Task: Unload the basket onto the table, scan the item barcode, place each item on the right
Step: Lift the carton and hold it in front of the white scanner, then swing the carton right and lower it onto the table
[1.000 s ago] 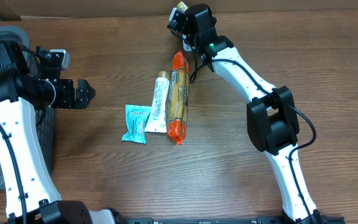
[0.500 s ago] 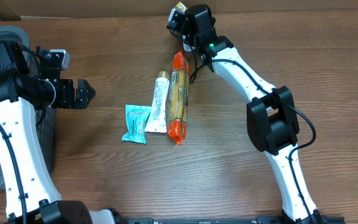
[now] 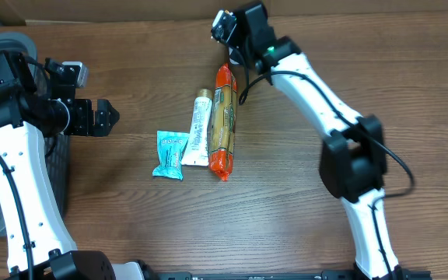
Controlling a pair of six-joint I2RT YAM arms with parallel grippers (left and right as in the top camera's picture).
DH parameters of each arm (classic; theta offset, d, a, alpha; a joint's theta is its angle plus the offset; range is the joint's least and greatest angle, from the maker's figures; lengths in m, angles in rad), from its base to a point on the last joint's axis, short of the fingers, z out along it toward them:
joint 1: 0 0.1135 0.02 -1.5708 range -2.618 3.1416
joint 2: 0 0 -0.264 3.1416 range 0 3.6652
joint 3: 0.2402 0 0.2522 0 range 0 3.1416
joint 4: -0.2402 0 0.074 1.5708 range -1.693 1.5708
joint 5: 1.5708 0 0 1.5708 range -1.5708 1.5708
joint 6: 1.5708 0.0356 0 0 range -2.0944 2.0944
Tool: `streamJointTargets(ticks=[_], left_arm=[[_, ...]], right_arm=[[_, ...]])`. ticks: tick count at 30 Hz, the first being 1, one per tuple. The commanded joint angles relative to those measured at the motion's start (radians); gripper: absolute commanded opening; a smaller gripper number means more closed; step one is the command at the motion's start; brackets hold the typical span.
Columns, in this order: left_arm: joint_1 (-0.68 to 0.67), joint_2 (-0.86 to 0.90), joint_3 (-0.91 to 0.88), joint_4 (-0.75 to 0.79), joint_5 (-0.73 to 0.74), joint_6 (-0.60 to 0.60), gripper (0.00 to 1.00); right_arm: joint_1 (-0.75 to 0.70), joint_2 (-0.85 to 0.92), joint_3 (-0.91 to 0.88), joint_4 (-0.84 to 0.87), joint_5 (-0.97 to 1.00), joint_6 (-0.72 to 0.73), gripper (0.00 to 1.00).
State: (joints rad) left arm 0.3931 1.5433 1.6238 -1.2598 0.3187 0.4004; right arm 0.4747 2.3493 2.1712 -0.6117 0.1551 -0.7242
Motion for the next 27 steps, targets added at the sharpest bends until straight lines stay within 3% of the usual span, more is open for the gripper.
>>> streamJointTargets(ticks=[1, 6, 10, 13, 19, 22, 27], left_arm=[[-0.001, 0.006, 0.0, 0.001, 0.012, 0.022, 0.99], [-0.001, 0.006, 0.0, 0.001, 0.012, 0.023, 1.0], [-0.001, 0.006, 0.0, 0.002, 0.012, 0.022, 1.0], [-0.001, 0.006, 0.0, 0.001, 0.012, 0.022, 0.99], [-0.001, 0.006, 0.0, 0.001, 0.012, 0.023, 1.0], [-0.001, 0.006, 0.0, 0.001, 0.012, 0.022, 1.0], [-0.001, 0.006, 0.0, 0.001, 0.012, 0.022, 1.0]], right_arm=[[-0.021, -0.304, 0.03, -0.095, -0.268, 0.338, 0.04], [-0.082, -0.49, 0.03, -0.438, -0.356, 0.722, 0.04], [-0.179, -0.545, 0.03, -0.772, -0.351, 0.82, 0.04], [-0.262, -0.539, -0.005, -0.913, -0.323, 0.876, 0.04], [-0.402, -0.539, -0.211, -0.877, -0.193, 1.07, 0.04], [-0.455, -0.539, -0.362, -0.774, -0.135, 1.144, 0.04], [-0.513, -0.539, -0.628, -0.544, -0.133, 1.139, 0.04]])
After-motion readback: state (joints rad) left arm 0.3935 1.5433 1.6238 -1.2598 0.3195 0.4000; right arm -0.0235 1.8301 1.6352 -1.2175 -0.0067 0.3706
